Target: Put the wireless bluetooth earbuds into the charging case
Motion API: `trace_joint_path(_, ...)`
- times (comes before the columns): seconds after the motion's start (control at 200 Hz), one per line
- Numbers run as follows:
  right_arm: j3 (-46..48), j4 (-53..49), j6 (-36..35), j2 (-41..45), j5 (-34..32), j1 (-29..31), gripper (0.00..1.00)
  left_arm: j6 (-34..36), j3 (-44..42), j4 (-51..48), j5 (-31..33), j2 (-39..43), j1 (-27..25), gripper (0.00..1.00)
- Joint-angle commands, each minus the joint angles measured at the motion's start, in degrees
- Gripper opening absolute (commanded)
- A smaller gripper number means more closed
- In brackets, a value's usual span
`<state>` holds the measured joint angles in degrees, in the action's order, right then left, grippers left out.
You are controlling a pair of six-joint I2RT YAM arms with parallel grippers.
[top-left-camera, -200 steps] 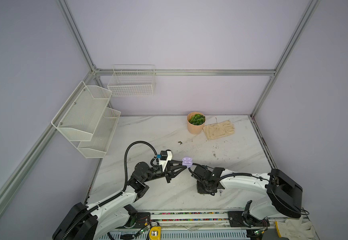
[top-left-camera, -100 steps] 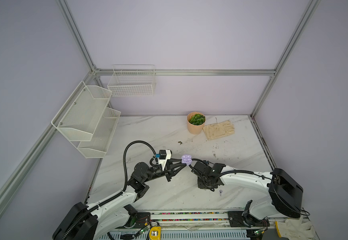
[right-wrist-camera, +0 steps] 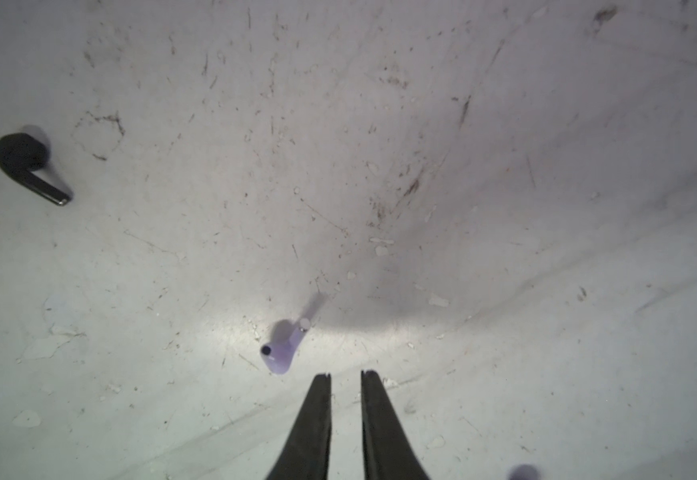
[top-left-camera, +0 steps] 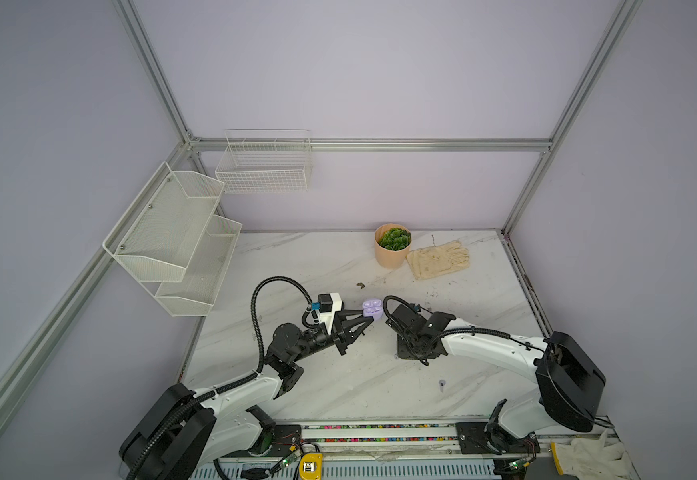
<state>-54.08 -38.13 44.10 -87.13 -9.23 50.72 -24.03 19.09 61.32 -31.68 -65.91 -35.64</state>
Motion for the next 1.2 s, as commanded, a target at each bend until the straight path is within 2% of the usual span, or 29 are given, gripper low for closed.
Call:
trace_joint_path(0.0,-2.3,-0.4,-8.3,-0.3,0.3,-0.2,0.26,-1.1,-1.1,3.8,-0.1,0.1,-0.2,0.0)
trace_joint_path(0.125,-2.8,0.3,-11.5,2.5,-0.7,-0.3,0.35,-0.6,-1.1,2.0,0.3,0.8,-0.2,0.0)
trace_joint_path(0.265,-0.6,4.6,-11.0,0.9,4.6,-0.3,0.4,-0.2,-1.4,1.1,0.9,1.1,-0.2,0.0)
trace_joint_path(0.42,-2.2,7.3,-18.2,-1.3,4.4,-0.6,0.45,-0.2,-1.9,1.1,0.6,1.0,-0.2,0.0)
trace_joint_path(0.685,-1.5,15.4,-24.1,-4.6,14.2,-6.1,0.59,-0.9,-2.1,3.2,-0.5,0.0,-0.2,0.0)
trace_joint_path(1.195,3.0,16.7,-24.8,-6.0,18.6,-6.4,0.61,-0.7,-2.3,3.0,-0.7,0.6,-0.2,0.0)
